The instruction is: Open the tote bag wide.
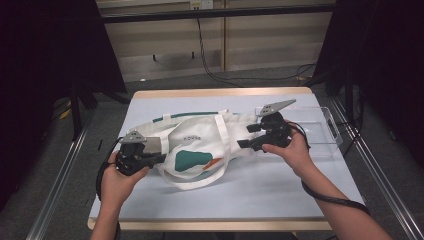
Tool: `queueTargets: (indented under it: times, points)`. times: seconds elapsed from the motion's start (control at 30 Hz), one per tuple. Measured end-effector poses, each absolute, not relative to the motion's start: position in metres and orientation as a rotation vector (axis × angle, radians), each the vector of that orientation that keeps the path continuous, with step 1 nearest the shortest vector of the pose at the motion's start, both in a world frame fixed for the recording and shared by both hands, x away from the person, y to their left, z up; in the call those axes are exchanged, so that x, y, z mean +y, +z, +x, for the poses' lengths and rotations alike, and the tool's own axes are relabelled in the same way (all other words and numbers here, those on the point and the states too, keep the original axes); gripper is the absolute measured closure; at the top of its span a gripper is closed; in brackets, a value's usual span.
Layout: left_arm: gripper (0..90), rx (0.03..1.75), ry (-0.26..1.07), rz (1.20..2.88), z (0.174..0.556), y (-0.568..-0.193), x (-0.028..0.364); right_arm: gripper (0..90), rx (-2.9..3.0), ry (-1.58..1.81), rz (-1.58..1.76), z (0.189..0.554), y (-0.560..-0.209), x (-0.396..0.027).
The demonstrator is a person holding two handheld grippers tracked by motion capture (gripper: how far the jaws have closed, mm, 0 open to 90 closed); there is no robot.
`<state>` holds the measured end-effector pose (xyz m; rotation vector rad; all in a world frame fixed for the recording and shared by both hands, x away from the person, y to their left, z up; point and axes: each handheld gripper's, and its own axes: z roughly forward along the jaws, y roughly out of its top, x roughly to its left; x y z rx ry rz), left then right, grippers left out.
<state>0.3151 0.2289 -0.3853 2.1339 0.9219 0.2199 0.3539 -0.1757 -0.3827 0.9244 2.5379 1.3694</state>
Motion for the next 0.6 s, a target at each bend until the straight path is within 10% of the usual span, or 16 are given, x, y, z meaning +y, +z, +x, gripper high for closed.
queueTargets:
  times: [0.37,0.6]
  points:
    - [85.4,0.907,0.234,2.137,0.317,-0.386,0.227,46.9,2.571,1.408,0.923,0.359,-0.387,-0.147]
    - [83.8,0.903,0.238,2.145,0.319,-0.384,0.227,77.3,2.599,1.458,0.890,0.360,-0.390,-0.136]
